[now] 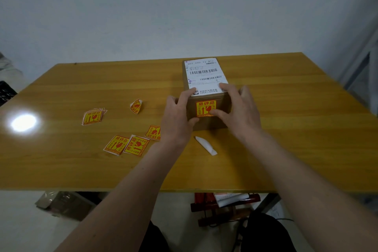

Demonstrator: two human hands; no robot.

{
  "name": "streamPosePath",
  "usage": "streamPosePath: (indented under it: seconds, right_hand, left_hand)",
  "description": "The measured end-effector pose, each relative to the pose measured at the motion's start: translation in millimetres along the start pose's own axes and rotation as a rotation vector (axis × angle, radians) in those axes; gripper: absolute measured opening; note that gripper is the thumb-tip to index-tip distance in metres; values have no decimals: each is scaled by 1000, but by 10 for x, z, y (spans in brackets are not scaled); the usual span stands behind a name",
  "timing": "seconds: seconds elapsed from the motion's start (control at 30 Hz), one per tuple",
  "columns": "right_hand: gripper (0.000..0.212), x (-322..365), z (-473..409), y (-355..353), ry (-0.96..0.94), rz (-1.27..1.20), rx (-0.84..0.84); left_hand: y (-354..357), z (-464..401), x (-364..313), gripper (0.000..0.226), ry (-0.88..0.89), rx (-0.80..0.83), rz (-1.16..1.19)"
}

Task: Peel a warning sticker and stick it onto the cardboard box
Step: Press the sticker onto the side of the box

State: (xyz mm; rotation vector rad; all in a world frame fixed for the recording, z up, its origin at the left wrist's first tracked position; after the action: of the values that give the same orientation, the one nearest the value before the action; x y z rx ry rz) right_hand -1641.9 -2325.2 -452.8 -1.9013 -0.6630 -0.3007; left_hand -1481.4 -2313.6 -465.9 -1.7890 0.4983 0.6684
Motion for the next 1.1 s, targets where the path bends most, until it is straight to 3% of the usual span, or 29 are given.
streamPosePath:
  seconds: [0.3, 0.63, 1.1]
  right_hand:
    - [82, 95, -1, 54, -12, 163, -14]
    - [72, 32, -45, 5, 45, 4, 41]
    - [66, 22, -40, -91, -5, 17, 159]
  left_hand:
    - [-24, 8, -20, 81, -20, 29, -46]
    - [-2, 7, -62, 68, -43, -50, -48]
    - [-108, -21, -75, 67, -57, 51, -83]
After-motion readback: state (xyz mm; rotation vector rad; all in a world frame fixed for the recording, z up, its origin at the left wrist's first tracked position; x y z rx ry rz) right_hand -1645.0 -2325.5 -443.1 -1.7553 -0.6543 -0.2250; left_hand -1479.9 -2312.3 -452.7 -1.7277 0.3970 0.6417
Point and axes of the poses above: each hand's wrist, its own z-axis away from the middle knuckle, its own y-axis out of the palm, x = y × z, the point moved 3 cm from there along -z, towards the middle knuckle, and after that the axes turned 9 degrees about -y, right-handed, at the moved point
